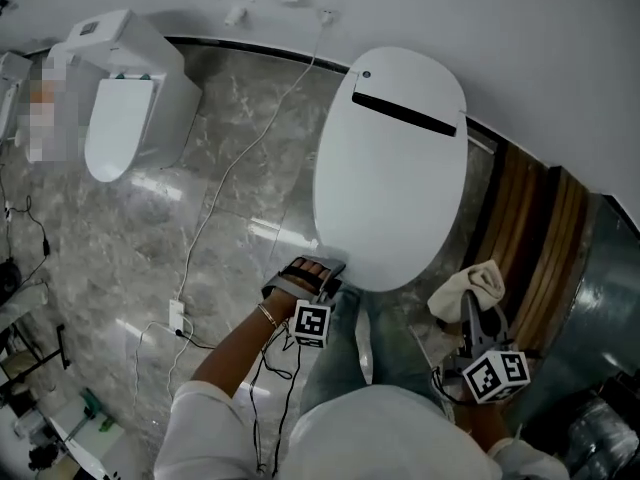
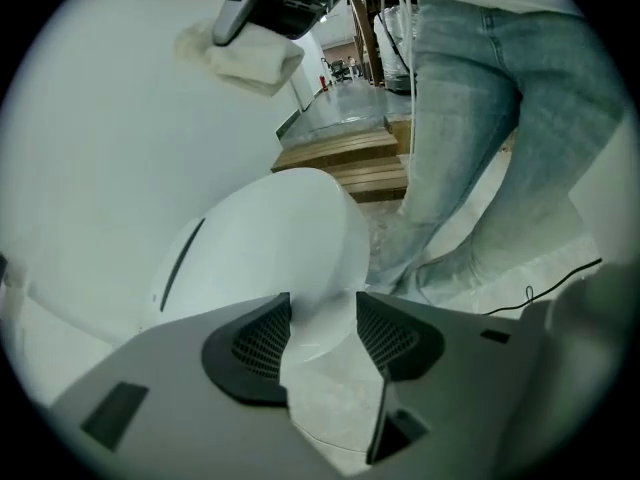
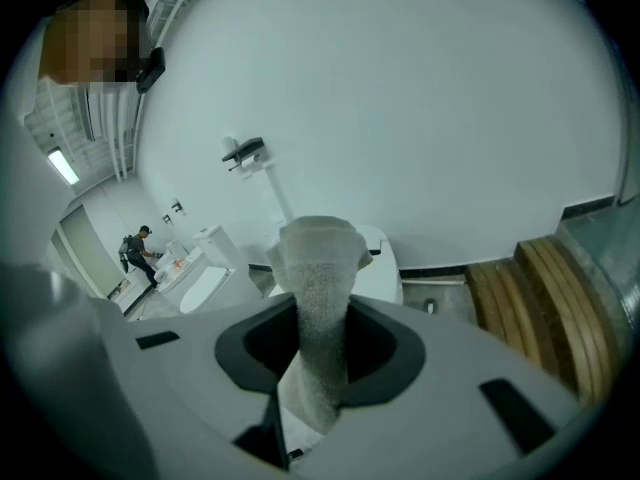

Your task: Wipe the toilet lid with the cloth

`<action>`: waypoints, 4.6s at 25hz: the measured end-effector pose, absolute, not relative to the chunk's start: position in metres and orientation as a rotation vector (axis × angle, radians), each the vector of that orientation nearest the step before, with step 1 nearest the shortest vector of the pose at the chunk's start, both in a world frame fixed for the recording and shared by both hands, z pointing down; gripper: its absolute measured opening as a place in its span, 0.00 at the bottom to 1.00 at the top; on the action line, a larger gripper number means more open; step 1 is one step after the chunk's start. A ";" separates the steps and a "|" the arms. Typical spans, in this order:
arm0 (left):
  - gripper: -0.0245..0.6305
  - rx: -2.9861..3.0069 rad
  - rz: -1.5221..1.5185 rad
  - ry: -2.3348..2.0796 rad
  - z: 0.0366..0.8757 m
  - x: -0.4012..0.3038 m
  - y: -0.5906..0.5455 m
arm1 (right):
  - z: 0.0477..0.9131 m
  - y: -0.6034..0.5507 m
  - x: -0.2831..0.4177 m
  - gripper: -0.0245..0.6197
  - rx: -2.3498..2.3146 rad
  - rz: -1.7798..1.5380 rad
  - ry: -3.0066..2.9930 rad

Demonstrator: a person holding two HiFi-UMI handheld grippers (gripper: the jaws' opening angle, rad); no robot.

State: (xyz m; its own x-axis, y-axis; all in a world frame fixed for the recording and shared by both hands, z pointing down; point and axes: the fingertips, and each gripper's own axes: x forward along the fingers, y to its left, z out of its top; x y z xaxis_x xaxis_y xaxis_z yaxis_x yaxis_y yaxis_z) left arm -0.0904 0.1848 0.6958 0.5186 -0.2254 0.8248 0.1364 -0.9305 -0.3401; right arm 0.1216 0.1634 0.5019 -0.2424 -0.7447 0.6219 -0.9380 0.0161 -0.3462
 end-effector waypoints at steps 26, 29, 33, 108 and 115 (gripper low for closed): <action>0.39 -3.024 -1.729 0.361 0.831 -0.084 0.177 | 0.650 0.145 0.092 0.19 1.510 1.228 -1.926; 0.39 -3.053 -1.724 0.419 0.830 -0.085 0.173 | 0.655 0.139 0.089 0.19 1.531 1.229 -1.948; 0.38 -3.264 -1.591 0.845 0.794 -0.088 0.135 | 0.657 0.105 0.067 0.19 1.581 1.233 -2.017; 0.06 -3.261 -1.457 1.680 0.753 -0.049 -0.073 | 0.803 -0.018 0.126 0.20 1.521 1.387 -1.677; 0.06 -3.267 -1.494 1.562 0.751 -0.031 -0.062 | 0.808 0.010 0.207 0.19 1.675 1.408 -1.506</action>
State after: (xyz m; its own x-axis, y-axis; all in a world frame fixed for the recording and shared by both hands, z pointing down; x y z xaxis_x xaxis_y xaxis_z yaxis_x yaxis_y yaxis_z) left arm -0.0311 -0.0618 0.7511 0.4783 -0.3027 0.8244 -0.8371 -0.4410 0.3237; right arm 0.2067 0.0099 0.8083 -0.1350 -0.4266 0.8943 -0.9209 -0.2790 -0.2722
